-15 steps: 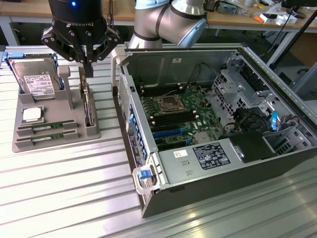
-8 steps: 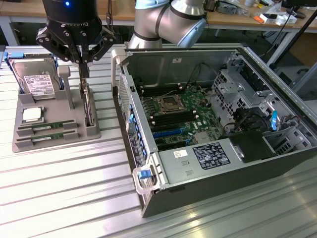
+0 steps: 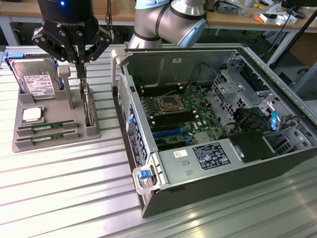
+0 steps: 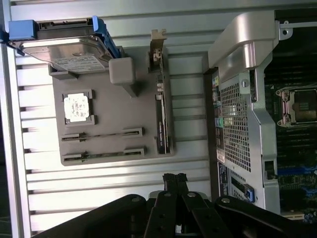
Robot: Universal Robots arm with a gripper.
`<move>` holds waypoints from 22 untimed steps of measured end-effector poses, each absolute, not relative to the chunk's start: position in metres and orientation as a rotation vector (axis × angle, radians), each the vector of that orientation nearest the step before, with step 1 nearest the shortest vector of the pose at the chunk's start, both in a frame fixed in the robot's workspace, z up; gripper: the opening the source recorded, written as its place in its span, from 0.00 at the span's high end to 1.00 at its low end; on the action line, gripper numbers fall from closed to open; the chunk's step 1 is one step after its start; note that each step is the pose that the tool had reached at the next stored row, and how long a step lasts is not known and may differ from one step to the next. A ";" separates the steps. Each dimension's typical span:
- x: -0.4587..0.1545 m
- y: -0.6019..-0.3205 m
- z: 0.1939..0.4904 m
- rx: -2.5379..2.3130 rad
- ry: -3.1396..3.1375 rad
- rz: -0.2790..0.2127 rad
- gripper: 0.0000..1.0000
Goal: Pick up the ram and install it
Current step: 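Reach for the ram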
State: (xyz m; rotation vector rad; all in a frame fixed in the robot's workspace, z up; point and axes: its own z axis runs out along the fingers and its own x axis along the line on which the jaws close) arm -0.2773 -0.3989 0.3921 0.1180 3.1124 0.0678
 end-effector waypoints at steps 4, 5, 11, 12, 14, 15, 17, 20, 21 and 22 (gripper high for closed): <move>-0.281 -0.399 0.392 0.118 3.113 0.068 0.89; -0.282 -0.399 0.392 0.118 3.113 0.068 0.89; -0.286 -0.399 0.392 0.118 3.112 0.068 0.89; -0.287 -0.399 0.392 0.118 3.112 0.068 0.89; -0.288 -0.399 0.392 0.118 3.113 0.068 0.89; -0.289 -0.399 0.392 0.118 3.113 0.068 0.89; -0.291 -0.399 0.392 0.118 3.112 0.068 0.89; -0.293 -0.399 0.392 0.118 3.112 0.068 0.89; -0.294 -0.399 0.392 0.118 3.112 0.068 0.89; -0.295 -0.399 0.392 0.118 3.112 0.068 0.89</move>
